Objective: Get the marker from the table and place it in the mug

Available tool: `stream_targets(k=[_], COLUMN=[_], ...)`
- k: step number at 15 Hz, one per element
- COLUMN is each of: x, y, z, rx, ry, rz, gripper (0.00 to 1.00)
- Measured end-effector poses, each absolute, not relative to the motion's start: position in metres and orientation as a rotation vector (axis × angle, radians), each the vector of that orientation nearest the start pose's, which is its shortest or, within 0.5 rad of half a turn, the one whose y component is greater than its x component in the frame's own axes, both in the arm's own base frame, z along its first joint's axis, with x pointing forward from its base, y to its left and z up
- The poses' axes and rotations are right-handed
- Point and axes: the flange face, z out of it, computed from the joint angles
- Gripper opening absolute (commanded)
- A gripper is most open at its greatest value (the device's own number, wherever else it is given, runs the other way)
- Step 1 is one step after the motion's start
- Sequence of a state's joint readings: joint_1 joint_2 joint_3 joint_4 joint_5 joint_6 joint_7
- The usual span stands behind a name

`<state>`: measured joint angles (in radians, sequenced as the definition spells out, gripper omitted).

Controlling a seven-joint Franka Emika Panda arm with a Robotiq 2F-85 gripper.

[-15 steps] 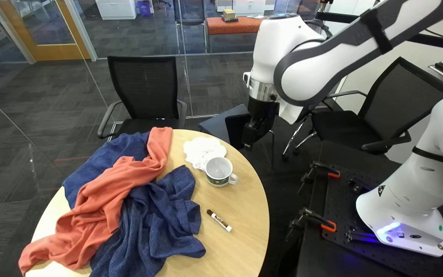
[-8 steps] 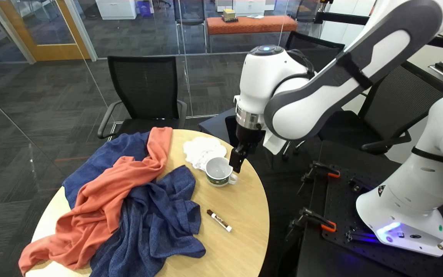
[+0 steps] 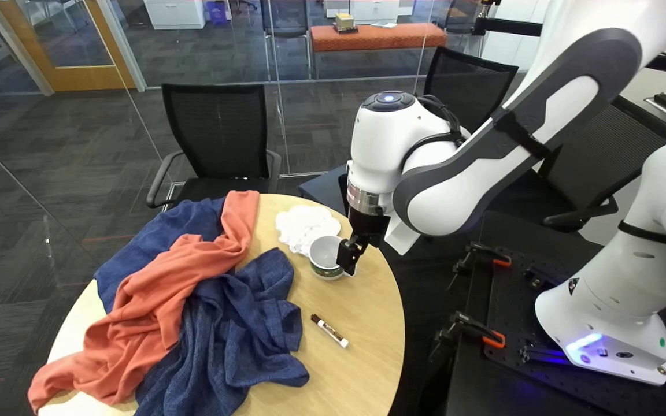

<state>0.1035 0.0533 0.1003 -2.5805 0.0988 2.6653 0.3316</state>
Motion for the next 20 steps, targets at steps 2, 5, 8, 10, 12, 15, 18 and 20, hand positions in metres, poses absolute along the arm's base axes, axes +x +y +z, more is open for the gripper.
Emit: stream_targets(k=[2, 5, 8, 10, 12, 15, 18, 20], x=[0.441, 0.440, 0.439, 0.437, 0.434, 0.431, 0.434, 0.437], y=[0.089, 0.090, 0.099, 0.108, 0.115, 0.127, 0.139, 0.148], z=[0.245, 0.243, 0.231, 0.216, 0.199, 0.172, 0.150, 0.136], rx=[-3.065, -3.066, -3.067, -3.069, -3.077, -3.094, -3.102, -3.116], ry=[0.332, 0.327, 0.296, 0.269, 0.235, 0.191, 0.195, 0.217], rz=[-0.028, -0.022, -0.028, -0.026, -0.030, -0.045, -0.065, -0.064], gripper=[1.00, 1.00, 1.00, 1.00, 1.00, 1.00, 1.00, 1.00])
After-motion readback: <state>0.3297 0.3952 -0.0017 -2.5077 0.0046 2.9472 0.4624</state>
